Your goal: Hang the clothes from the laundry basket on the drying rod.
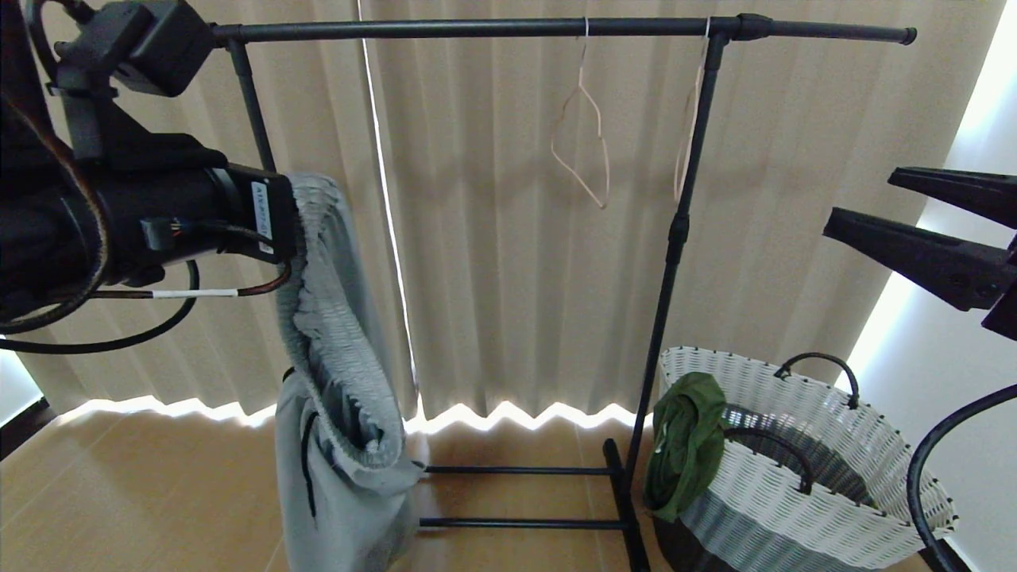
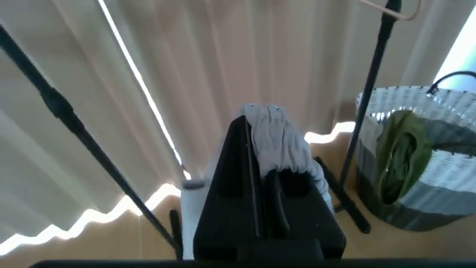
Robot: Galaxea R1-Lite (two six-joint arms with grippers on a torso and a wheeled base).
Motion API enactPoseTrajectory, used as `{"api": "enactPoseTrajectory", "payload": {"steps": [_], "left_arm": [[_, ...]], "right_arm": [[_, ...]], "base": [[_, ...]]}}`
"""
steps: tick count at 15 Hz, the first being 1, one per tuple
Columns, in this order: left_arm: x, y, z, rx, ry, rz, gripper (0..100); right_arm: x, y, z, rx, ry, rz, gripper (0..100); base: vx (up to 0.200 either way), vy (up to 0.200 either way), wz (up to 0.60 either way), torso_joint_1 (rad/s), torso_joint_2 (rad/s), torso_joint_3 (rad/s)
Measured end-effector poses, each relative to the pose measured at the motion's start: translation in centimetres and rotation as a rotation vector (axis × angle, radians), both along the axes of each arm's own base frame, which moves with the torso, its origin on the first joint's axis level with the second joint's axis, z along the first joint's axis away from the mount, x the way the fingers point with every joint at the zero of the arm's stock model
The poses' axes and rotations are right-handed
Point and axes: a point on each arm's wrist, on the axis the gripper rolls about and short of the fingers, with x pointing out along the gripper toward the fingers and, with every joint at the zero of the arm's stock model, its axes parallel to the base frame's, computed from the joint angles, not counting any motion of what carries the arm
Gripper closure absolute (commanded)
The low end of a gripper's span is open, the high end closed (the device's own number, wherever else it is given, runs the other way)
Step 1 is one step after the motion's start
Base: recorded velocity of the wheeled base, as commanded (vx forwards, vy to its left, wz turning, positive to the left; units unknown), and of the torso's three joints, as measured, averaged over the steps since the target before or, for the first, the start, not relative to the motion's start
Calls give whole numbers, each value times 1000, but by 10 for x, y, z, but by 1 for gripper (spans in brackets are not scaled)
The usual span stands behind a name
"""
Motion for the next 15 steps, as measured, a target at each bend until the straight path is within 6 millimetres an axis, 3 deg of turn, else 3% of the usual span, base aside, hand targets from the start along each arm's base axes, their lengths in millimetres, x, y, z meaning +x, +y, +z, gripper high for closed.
{"api": "enactPoseTrajectory", "payload": {"steps": [6, 9, 15], "left_arm": [[-31, 37, -13, -11, 15, 103, 100], [-46, 42, -11, -30, -4, 110, 100], [-53, 45, -13, -41, -7, 114, 100]], "right_arm": [[4, -20, -22, -119, 15, -214, 0], [5, -29, -23, -137, 14, -266, 0], [5, -32, -27, -114, -68, -281, 0]], "base": [[0, 0, 0, 0, 0, 0], [0, 0, 0, 0, 0, 0], [0, 0, 0, 0, 0, 0]]}}
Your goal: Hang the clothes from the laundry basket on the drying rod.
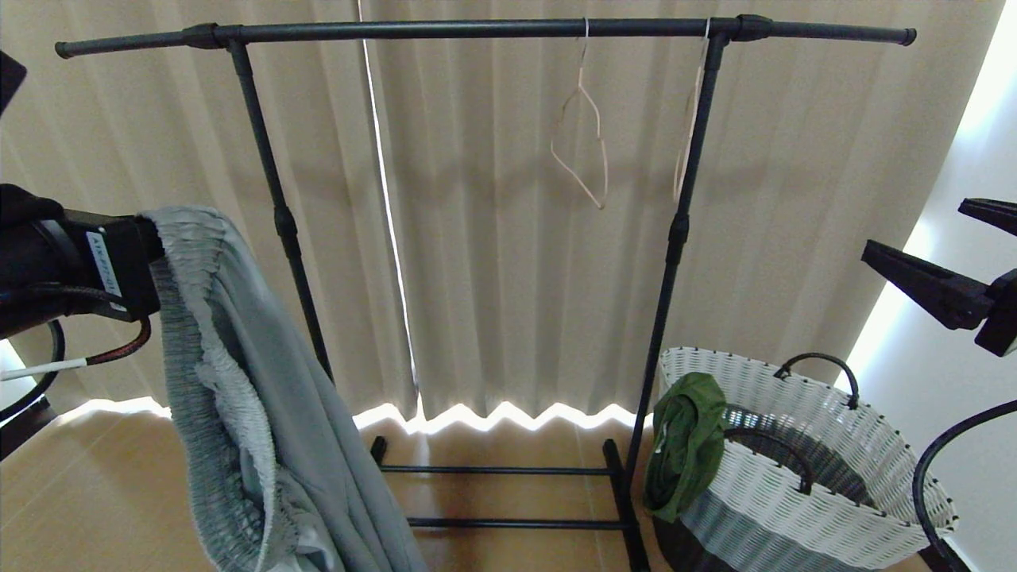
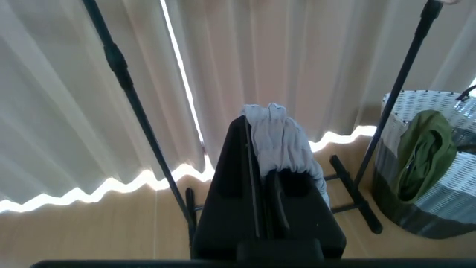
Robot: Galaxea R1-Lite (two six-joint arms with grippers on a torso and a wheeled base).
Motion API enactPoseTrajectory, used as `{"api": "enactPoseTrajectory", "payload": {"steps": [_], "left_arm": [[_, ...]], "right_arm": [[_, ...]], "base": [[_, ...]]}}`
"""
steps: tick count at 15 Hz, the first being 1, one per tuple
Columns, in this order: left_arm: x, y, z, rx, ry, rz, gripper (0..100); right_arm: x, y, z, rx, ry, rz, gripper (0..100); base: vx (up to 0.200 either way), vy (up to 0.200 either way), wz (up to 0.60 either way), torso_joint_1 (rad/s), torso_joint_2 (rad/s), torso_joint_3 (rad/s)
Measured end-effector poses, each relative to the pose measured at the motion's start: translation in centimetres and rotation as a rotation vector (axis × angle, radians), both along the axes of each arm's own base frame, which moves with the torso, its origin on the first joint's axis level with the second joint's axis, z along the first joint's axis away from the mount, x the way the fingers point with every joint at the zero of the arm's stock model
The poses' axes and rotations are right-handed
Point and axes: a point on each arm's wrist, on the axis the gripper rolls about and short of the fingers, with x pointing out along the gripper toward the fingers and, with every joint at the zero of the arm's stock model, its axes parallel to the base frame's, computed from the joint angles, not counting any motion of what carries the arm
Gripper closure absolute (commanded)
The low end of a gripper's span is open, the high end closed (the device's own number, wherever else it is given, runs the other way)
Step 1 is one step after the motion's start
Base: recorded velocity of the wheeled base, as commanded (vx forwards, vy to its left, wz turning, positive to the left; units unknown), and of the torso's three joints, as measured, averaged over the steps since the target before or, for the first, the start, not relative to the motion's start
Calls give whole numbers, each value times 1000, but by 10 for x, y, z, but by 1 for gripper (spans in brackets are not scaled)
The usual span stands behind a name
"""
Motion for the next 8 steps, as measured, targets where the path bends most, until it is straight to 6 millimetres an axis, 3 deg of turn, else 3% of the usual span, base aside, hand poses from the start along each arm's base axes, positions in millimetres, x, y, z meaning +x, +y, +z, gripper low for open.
{"api": "enactPoseTrajectory", "payload": {"steps": [8], "left_arm": [[-4, 1, -5, 13, 7, 0, 100]], "right_arm": [[1, 0, -5, 4, 10, -1, 0]], "base": [[0, 0, 0, 0, 0, 0]]}}
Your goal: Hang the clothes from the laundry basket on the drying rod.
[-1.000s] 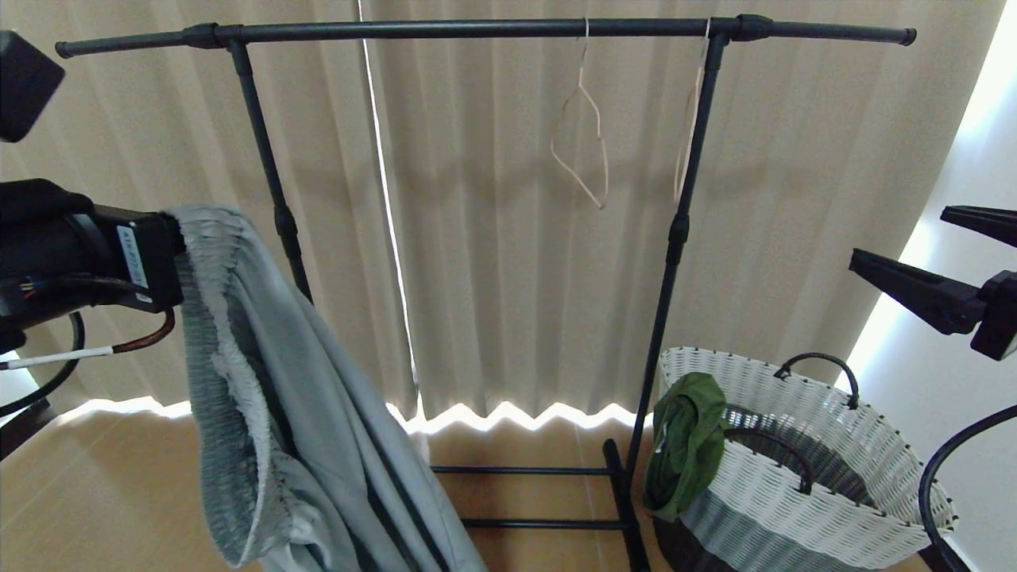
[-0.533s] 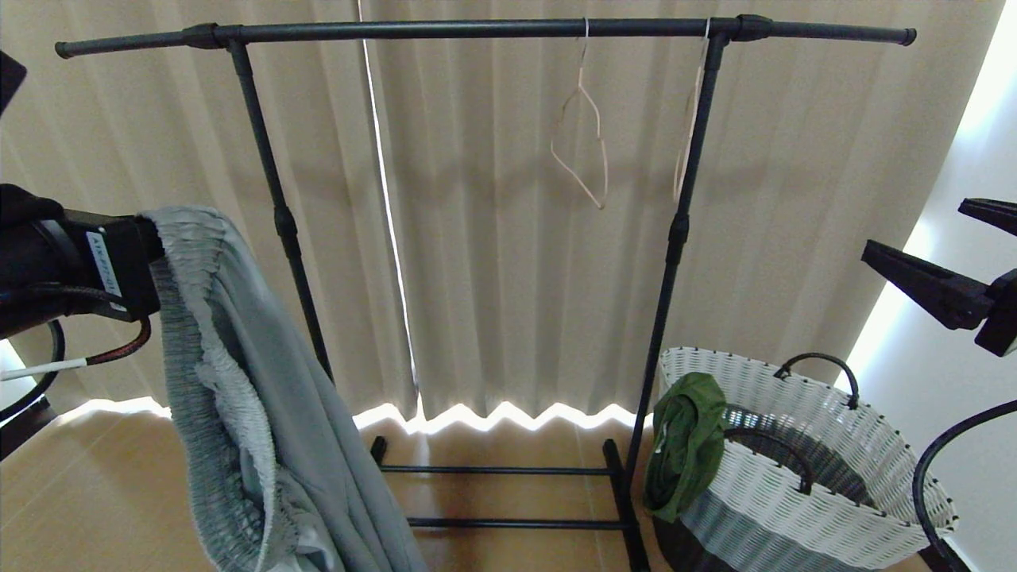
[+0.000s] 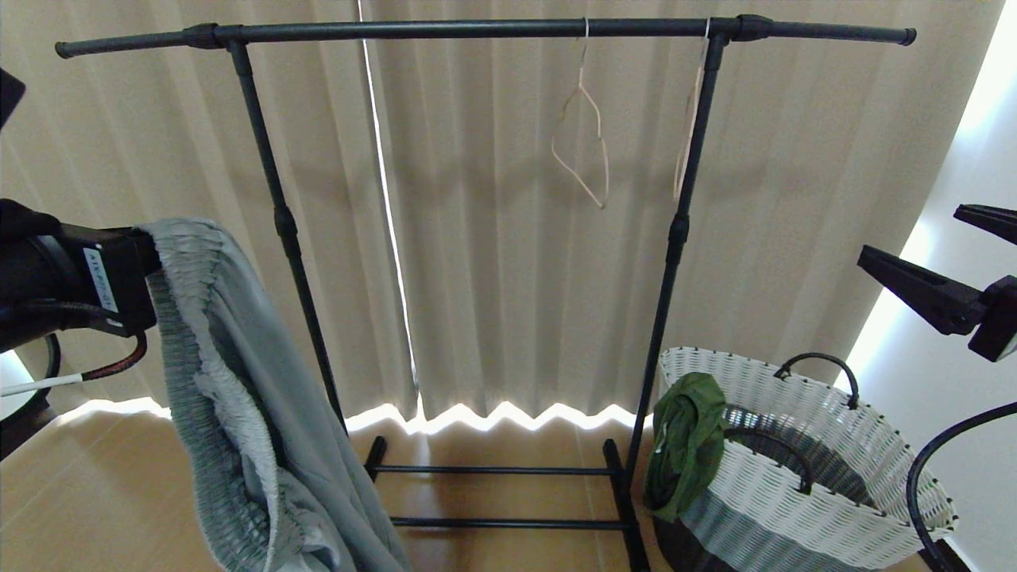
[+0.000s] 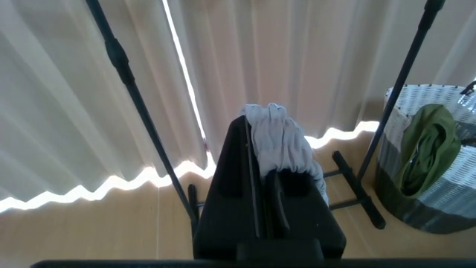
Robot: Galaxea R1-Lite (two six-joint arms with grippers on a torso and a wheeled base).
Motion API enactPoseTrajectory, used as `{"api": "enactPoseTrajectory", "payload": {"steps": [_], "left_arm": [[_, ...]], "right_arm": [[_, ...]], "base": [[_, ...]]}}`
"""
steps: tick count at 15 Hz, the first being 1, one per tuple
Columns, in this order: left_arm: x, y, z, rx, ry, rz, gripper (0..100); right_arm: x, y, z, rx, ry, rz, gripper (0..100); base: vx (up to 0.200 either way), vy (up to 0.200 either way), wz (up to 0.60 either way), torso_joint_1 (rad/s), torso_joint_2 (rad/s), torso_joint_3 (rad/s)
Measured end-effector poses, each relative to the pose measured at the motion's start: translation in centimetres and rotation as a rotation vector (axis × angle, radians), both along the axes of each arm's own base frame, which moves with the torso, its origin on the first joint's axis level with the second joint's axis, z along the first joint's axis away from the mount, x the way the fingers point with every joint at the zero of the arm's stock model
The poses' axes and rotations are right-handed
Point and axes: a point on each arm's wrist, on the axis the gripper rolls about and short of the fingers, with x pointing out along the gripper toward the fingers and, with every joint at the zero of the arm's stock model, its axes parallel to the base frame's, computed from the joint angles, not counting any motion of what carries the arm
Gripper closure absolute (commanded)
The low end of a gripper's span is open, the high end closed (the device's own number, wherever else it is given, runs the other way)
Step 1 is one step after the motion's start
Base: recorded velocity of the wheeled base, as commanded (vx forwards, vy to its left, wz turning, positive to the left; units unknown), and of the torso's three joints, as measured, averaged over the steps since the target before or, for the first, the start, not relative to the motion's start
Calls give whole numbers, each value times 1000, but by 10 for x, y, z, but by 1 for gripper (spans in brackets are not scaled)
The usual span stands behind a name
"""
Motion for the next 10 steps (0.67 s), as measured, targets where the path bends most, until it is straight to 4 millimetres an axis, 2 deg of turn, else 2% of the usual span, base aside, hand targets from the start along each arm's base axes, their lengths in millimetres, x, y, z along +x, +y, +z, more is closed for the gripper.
{"api": "enactPoseTrajectory", "payload": {"steps": [3, 10], "left_arm": [[-2, 1, -3, 14, 3, -3, 100], [-7, 1, -8, 58, 2, -14, 100]], "right_arm": [[0, 0, 0, 0, 1, -1, 0], [0, 0, 0, -1, 3, -2, 0]], "base": [[0, 0, 0, 7, -30, -28], [0, 0, 0, 113, -404, -282]]}}
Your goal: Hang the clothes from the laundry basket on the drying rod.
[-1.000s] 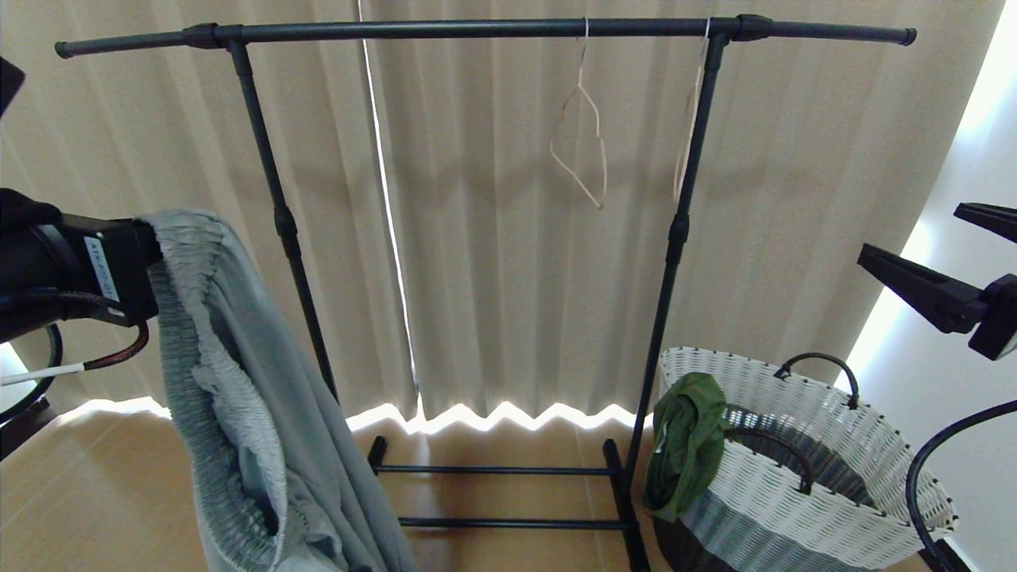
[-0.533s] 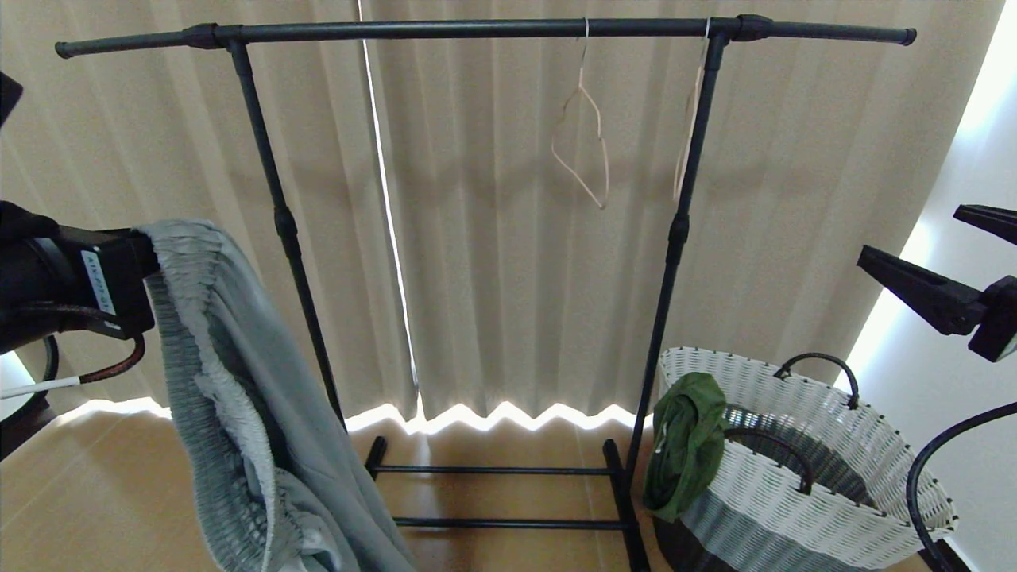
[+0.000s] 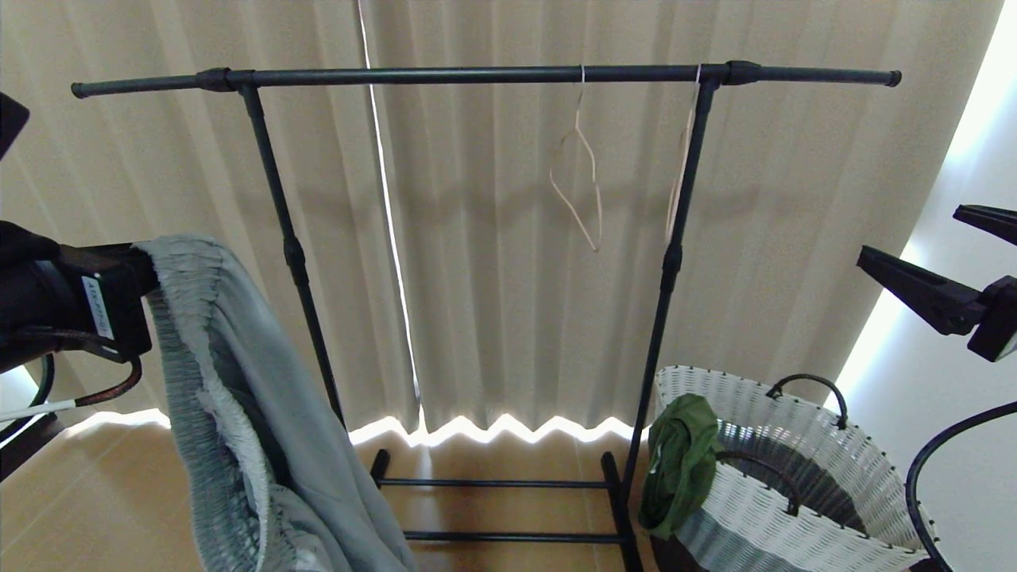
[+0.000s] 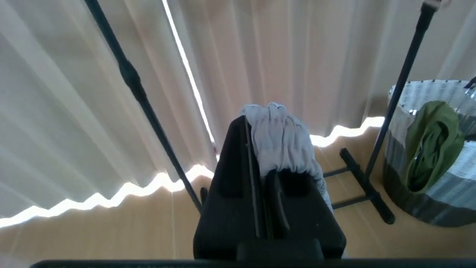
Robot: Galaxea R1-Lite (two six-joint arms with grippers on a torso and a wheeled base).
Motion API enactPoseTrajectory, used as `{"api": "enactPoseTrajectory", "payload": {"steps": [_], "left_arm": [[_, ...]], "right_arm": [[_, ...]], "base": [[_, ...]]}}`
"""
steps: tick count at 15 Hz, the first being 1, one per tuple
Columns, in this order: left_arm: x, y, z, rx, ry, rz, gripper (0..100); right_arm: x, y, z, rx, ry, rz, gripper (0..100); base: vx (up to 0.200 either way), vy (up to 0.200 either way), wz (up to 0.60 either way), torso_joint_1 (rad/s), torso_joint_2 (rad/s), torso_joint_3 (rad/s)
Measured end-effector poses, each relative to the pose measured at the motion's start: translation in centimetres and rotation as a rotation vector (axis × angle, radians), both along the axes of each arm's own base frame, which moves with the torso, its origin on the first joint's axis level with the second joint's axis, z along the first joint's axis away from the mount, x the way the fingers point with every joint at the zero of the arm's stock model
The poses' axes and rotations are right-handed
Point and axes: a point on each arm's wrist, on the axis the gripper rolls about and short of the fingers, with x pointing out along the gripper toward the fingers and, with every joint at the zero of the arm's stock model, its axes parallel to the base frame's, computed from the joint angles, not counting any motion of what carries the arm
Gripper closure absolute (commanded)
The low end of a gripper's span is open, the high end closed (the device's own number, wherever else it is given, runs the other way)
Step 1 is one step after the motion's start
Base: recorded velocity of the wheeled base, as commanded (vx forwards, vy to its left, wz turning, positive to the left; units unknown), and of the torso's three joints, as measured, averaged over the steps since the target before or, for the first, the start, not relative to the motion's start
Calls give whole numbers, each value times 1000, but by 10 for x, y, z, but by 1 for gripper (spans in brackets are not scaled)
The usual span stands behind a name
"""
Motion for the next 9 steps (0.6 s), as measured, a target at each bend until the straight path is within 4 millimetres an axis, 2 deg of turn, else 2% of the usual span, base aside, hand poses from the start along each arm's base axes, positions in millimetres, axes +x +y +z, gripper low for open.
{"api": "enactPoseTrajectory", "payload": {"steps": [9], "left_arm": [[-12, 4, -15, 61, 19, -12, 100]], "right_arm": [[5, 1, -2, -5, 22, 1, 0]], "base": [[0, 0, 0, 189, -484, -297]]}}
